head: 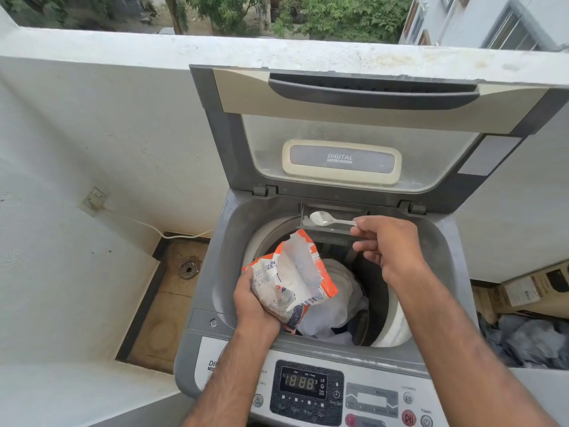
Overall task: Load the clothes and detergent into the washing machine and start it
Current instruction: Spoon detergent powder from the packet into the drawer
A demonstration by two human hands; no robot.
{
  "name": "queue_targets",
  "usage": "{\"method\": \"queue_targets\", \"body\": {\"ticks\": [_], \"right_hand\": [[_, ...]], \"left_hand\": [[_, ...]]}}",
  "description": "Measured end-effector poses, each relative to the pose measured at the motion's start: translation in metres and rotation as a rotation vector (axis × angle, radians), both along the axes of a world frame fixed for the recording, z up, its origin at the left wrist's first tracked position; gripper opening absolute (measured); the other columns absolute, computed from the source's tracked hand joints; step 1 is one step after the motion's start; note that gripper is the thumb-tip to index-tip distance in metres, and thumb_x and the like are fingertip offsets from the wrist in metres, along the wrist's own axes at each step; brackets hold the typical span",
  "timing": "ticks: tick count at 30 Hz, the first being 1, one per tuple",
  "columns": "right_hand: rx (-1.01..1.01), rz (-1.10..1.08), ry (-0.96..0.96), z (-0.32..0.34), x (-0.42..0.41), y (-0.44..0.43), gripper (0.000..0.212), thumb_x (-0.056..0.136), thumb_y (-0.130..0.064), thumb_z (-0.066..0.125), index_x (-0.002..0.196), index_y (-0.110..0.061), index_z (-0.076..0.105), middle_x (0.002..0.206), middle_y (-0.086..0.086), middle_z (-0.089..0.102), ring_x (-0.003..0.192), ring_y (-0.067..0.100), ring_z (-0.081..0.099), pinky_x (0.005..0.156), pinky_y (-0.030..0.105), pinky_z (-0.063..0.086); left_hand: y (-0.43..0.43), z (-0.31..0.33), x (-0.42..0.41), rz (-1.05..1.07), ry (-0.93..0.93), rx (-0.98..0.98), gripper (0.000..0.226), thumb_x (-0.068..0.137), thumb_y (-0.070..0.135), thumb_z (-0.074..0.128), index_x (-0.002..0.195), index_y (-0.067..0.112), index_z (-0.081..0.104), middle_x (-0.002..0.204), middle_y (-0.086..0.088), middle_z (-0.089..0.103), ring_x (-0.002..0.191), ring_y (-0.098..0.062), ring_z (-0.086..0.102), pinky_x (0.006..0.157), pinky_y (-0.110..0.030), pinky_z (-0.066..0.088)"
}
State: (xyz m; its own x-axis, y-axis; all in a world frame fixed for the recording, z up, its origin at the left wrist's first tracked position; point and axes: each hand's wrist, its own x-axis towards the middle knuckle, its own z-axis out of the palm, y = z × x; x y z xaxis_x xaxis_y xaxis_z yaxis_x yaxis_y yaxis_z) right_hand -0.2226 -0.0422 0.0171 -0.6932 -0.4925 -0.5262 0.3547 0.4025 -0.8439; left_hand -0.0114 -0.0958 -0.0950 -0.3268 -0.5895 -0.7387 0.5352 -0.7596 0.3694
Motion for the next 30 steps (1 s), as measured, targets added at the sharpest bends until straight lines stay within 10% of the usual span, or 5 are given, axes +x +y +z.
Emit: {"method": "queue_targets", "body": {"ticks": [13,21,30], "right_hand": [[0.159,0.065,0.329,-0.055,0.007,-0.044,0.023,0.092,-0.018,0.066,0.075,-0.031,0.075,0.070,-0.014,0.076,0.055,0.013,0.072,0.070,0.037,0.061],[0.206,0.271,0.673,-0.059,0.017,-0.037,0.021,0.100,-0.031,0.065,0.115,-0.029,0.080,0.098,-0.009,0.081,0.082,0.017,0.076,0.083,0.038,0.063],[0.210,0.282,0.715,-0.055,0.019,-0.029,0.021,0.099,-0.032,0.064,0.112,-0.031,0.081,0.097,-0.008,0.081,0.086,0.018,0.076,0.084,0.039,0.062]], "left_hand": [[0.000,0.002,0.000,0.004,-0.030,0.016,0.053,0.099,0.052,0.050,0.133,0.016,0.070,0.130,-0.017,0.072,0.127,-0.042,0.063,0.115,-0.061,0.041],[0.001,0.004,0.001,0.003,-0.037,0.029,0.052,0.099,0.052,0.050,0.130,0.016,0.071,0.129,-0.019,0.073,0.125,-0.043,0.063,0.114,-0.062,0.041],[0.001,0.004,0.001,0.007,-0.014,0.022,0.051,0.100,0.052,0.049,0.129,0.016,0.072,0.129,-0.017,0.073,0.126,-0.042,0.063,0.114,-0.061,0.041]]}}
